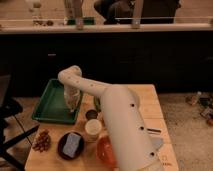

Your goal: Place fork in table surface

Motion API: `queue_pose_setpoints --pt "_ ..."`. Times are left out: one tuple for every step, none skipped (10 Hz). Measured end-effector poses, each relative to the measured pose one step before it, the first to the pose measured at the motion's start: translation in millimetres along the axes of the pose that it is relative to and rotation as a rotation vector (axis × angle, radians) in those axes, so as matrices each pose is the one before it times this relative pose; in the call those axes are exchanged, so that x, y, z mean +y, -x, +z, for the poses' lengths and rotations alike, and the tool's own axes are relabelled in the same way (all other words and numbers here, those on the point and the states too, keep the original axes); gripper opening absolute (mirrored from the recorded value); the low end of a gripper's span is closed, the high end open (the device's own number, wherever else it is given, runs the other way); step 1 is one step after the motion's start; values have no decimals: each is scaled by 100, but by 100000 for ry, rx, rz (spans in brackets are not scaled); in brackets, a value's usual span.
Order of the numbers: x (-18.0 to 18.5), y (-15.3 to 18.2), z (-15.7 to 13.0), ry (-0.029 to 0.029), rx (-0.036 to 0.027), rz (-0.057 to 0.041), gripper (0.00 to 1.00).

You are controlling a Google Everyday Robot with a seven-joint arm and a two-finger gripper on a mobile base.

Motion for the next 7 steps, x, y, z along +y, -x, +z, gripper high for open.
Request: queue_pose_setpoints --pt "-20 87 -89 -8 94 -121 0" --pt "-63 21 -120 -203 176 -68 0" --pt "-78 29 -57 -189 155 -66 0" --pt "-92 -20 -115 -278 302 -69 0" --pt "-57 -65 -113 -123 333 -55 0" --pt "-114 -51 -91 -286 286 -59 0" --pt "-94 -155 -196 -509 171 301 0"
